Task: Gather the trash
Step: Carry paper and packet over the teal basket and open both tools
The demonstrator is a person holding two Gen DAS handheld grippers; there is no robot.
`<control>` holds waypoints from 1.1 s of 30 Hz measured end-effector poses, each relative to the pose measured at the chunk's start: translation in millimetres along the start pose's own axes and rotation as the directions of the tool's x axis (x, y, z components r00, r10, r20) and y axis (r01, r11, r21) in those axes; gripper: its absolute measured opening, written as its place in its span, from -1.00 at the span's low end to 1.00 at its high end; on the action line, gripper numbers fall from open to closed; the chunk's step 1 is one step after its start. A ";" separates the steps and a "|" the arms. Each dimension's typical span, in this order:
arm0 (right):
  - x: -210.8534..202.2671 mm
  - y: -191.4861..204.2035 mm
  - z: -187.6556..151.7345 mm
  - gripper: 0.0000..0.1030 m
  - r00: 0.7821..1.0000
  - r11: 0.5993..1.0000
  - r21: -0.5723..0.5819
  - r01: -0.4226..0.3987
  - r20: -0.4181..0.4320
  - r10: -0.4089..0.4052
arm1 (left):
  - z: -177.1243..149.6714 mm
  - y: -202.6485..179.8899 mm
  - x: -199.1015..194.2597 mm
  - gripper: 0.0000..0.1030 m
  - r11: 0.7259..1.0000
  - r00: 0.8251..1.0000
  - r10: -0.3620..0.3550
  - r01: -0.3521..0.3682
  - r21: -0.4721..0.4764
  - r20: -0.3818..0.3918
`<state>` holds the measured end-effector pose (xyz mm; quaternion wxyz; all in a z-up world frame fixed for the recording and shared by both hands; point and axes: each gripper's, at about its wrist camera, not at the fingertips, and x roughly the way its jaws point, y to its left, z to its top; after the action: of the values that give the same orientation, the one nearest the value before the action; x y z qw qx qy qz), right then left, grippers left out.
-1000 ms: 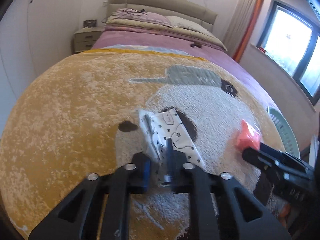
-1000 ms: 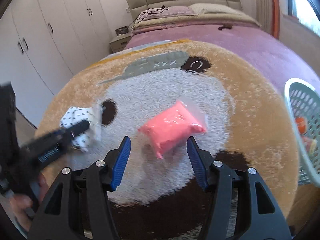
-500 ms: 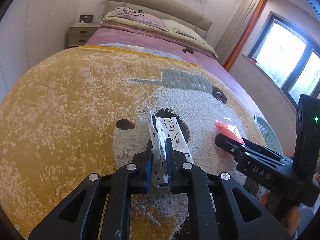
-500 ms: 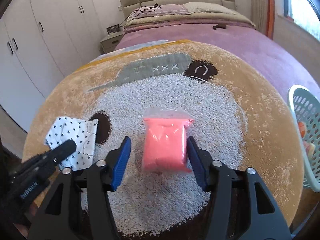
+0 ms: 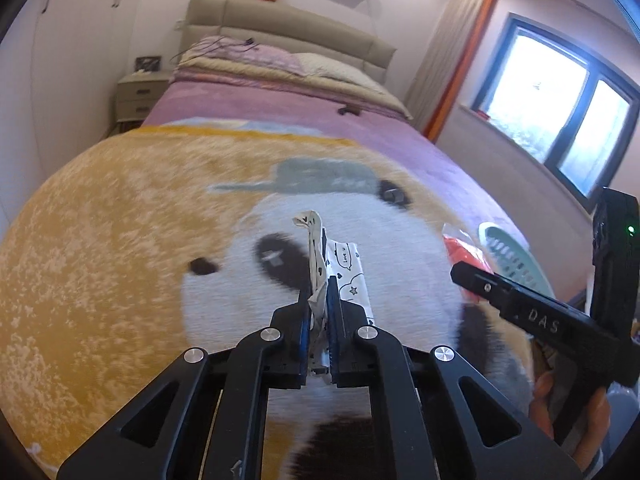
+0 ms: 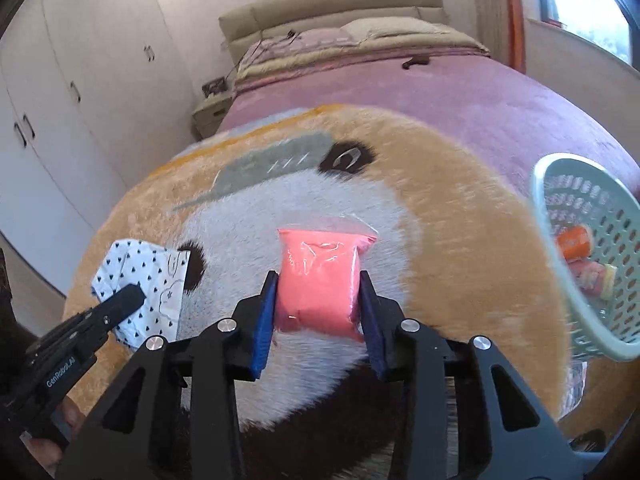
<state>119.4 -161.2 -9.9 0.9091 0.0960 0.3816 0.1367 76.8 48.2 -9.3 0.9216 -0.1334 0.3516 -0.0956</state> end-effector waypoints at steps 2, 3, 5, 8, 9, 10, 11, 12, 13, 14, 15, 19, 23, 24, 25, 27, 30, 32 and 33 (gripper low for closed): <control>-14.4 -12.9 5.0 -0.31 1.000 1.000 0.023 0.005 0.030 -0.005 | 4.6 -17.0 -2.5 -0.89 0.999 0.999 -0.034 0.034 0.017 0.007; -22.6 -20.8 7.6 -0.31 0.999 0.999 0.036 0.007 0.046 -0.008 | 6.3 -24.3 -2.8 -0.89 0.999 0.999 -0.042 0.042 0.028 0.011; -35.4 -33.5 11.0 -0.31 0.997 0.998 0.052 0.020 0.071 -0.023 | 10.1 -41.0 -2.3 -0.89 0.997 0.998 -0.059 0.058 0.057 0.016; -52.6 -55.4 15.0 -0.31 0.994 0.996 0.078 0.037 0.102 -0.045 | 18.1 -69.8 3.7 -0.89 0.991 0.995 -0.102 0.101 0.092 0.007; -58.0 -63.0 16.1 -0.31 0.992 0.995 0.086 0.043 0.113 -0.053 | 19.6 -76.9 6.5 -0.90 0.989 0.993 -0.114 0.113 0.099 0.004; -61.7 -68.7 16.6 -0.31 0.991 0.994 0.093 0.052 0.121 -0.063 | 21.9 -86.7 10.3 -0.89 0.986 0.992 -0.129 0.128 0.110 -0.001; -66.0 -75.6 16.7 -0.31 0.989 0.993 0.100 0.062 0.130 -0.075 | 23.5 -95.0 14.0 -0.89 0.982 0.989 -0.147 0.147 0.117 -0.008; -69.7 -83.4 16.5 -0.31 0.987 0.992 0.108 0.072 0.137 -0.087 | 25.0 -101.4 18.0 -0.89 0.979 0.986 -0.165 0.166 0.118 -0.016; -72.3 -89.2 16.4 -0.31 0.985 0.990 0.115 0.080 0.143 -0.096 | 27.1 -110.6 23.3 -0.89 0.975 0.982 -0.185 0.186 0.120 -0.026; -75.3 -96.5 15.9 -0.31 0.983 0.988 0.125 0.091 0.147 -0.109 | 28.5 -119.7 28.1 -0.89 0.972 0.981 -0.194 0.196 0.130 -0.032; -77.5 -104.3 15.3 -0.31 0.981 0.986 0.137 0.100 0.150 -0.121 | 29.4 -126.7 31.8 -0.89 0.970 0.980 -0.198 0.201 0.140 -0.036; -85.7 -137.8 16.8 -0.31 0.975 0.976 0.180 0.123 0.160 -0.152 | 31.0 -162.8 51.9 -0.90 0.955 0.973 -0.221 0.228 0.188 -0.062; -89.1 -173.6 17.3 -0.31 0.969 0.959 0.240 0.148 0.157 -0.189 | 31.2 -197.2 76.7 -0.90 0.941 0.964 -0.245 0.261 0.216 -0.099; -88.3 -183.8 16.6 -0.31 0.968 0.954 0.258 0.154 0.153 -0.198 | 31.3 -205.7 84.5 -0.90 0.936 0.960 -0.254 0.274 0.219 -0.113; -87.7 -191.9 16.2 -0.31 0.967 0.949 0.272 0.160 0.150 -0.206 | 31.0 -213.7 92.4 -0.90 0.933 0.957 -0.261 0.283 0.222 -0.125; -85.1 -210.8 15.1 -0.31 0.964 0.936 0.305 0.178 0.135 -0.227 | 28.4 -225.9 103.8 -0.90 0.928 0.952 -0.269 0.297 0.224 -0.147; -81.9 -234.8 13.0 -0.31 0.962 0.919 0.343 0.195 0.117 -0.248 | 25.9 -244.8 123.1 -0.90 0.923 0.945 -0.275 0.311 0.228 -0.177; -79.6 -246.1 12.9 -0.31 0.958 0.910 0.357 0.210 0.109 -0.264 | 24.9 -254.6 134.1 -0.89 0.919 0.941 -0.276 0.318 0.232 -0.193; -78.1 -252.0 12.8 -0.31 0.957 0.906 0.364 0.216 0.103 -0.270 | 24.3 -259.6 140.5 -0.89 0.918 0.939 -0.278 0.322 0.233 -0.203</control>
<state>120.3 -425.2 -19.2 0.9138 0.2174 0.3387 -0.0555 174.9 -231.0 2.0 0.8730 -0.0540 0.3865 -0.2925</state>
